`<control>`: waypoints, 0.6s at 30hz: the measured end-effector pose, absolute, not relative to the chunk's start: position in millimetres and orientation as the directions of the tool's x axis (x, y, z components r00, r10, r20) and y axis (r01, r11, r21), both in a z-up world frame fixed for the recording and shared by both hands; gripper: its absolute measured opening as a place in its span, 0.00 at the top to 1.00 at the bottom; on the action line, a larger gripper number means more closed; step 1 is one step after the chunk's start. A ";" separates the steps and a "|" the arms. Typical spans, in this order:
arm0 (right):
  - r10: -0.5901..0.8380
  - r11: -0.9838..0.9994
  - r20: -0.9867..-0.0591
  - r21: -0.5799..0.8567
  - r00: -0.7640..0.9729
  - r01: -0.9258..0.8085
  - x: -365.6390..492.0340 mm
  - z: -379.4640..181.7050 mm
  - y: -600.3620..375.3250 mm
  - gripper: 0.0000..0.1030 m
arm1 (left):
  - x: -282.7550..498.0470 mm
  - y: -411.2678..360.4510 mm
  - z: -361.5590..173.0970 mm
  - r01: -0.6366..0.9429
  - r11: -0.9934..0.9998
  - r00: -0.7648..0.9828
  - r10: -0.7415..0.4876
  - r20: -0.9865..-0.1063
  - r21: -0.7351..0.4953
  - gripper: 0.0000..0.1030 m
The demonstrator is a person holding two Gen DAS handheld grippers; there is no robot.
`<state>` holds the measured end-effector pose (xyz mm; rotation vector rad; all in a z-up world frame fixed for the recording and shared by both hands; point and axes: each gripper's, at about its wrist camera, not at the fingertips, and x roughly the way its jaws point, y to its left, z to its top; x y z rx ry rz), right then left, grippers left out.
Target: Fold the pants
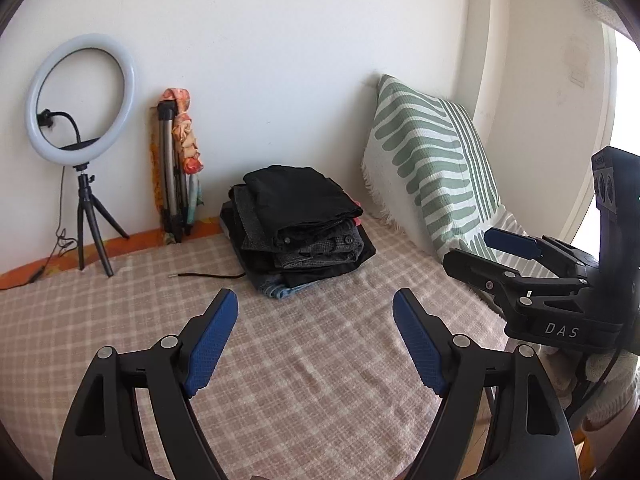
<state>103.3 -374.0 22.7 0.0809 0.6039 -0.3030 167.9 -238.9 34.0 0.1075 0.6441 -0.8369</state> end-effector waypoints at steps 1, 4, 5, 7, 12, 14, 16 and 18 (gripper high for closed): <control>-0.263 0.951 -0.567 -0.017 0.781 0.308 99.0 20.8 -369.1 0.16 | 167.1 -236.5 32.0 0.714 0.682 0.494 -0.651 -0.577 -0.158 0.22; -0.254 0.949 -0.561 0.013 0.788 0.315 87.2 14.0 -361.6 0.12 | 165.5 -230.7 22.0 0.692 0.709 0.508 -0.613 -0.604 -0.137 0.22; -0.249 0.948 -0.559 0.024 0.791 0.316 83.3 11.6 -359.8 0.12 | 165.8 -229.3 18.3 0.686 0.714 0.506 -0.605 -0.616 -0.138 0.22; -0.260 0.943 -0.552 0.030 0.792 0.330 76.5 6.3 -356.4 0.08 | 168.4 -228.0 11.5 0.673 0.725 0.496 -0.590 -0.637 -0.147 0.22; -0.305 0.932 -0.534 0.004 0.789 0.362 65.6 -0.9 -347.1 0.00 | 161.8 -227.3 -3.1 0.648 0.753 0.518 -0.545 -0.659 -0.114 0.22; -0.311 0.930 -0.532 0.000 0.788 0.367 62.9 -2.9 -344.5 0.00 | 159.5 -229.9 -7.6 0.655 0.747 0.498 -0.540 -0.678 -0.113 0.22; -0.330 0.925 -0.529 -0.016 0.782 0.379 61.2 -4.7 -341.7 0.00 | 156.1 -230.7 -8.6 0.656 0.747 0.502 -0.538 -0.677 -0.107 0.22; -0.345 0.921 -0.529 -0.031 0.776 0.388 59.5 -7.3 -338.6 0.00 | 153.3 -229.5 -7.0 0.653 0.751 0.515 -0.537 -0.667 -0.100 0.22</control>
